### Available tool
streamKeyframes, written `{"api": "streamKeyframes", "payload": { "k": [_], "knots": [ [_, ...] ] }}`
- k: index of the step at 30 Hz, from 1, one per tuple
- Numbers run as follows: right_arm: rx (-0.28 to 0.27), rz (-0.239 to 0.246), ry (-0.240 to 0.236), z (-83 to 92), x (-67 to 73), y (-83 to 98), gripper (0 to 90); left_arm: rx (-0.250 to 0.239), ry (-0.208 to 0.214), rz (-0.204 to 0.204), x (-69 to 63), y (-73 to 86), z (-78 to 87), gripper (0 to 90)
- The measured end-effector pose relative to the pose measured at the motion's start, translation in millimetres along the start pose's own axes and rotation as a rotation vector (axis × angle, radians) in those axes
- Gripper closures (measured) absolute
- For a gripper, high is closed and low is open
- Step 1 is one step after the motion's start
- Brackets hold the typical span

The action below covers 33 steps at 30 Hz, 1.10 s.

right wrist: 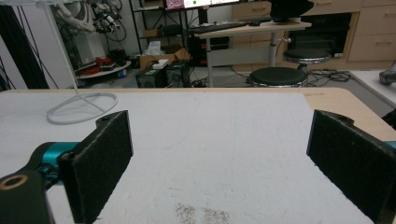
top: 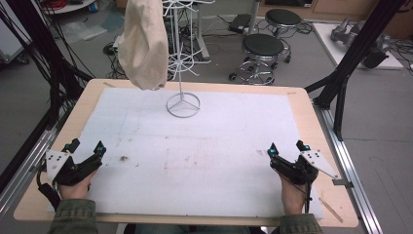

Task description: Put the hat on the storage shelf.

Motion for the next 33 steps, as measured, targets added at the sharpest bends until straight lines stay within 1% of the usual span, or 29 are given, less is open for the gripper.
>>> {"api": "streamKeyframes", "payload": {
  "k": [4, 9, 14, 17, 24, 33],
  "knots": [
    [0.004, 0.000, -0.001, 0.1, 0.4, 0.5, 6.1, 0.005, 0.005, -0.008, -1.6, 2.3, -1.1, 18.6],
    [0.004, 0.001, -0.002, 1.7, 1.3, 0.3, 6.1, -0.001, 0.012, -0.003, -2.3, 1.7, -0.7, 18.6],
    [0.007, 0.001, -0.005, 1.4, 1.9, 0.7, 6.1, -0.009, 0.004, 0.003, 0.0, 1.1, -0.3, 18.7],
    [0.013, 0.000, -0.003, 1.3, 1.1, 1.1, 6.1, -0.001, 0.004, 0.009, 1.2, 1.8, -0.8, 19.2],
    [0.018, -0.003, -0.003, 0.8, 0.8, 1.9, 6.1, -0.004, 0.001, 0.014, 2.2, 2.0, -1.3, 19.4],
    [0.024, -0.001, -0.006, 0.6, 0.4, 2.3, 6.1, 0.003, 0.005, 0.011, 1.0, 2.5, -1.5, 19.4]
  ]
}}
Point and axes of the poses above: each handheld gripper's, and its own axes: z roughly backward along the jaws, y roughly out of its underside, x roughly to its left, the point moved 6 cm from there along -z, roughly forward along the jaws, and after that the axes turned 8 degrees about -y, right-handed, at the moved point
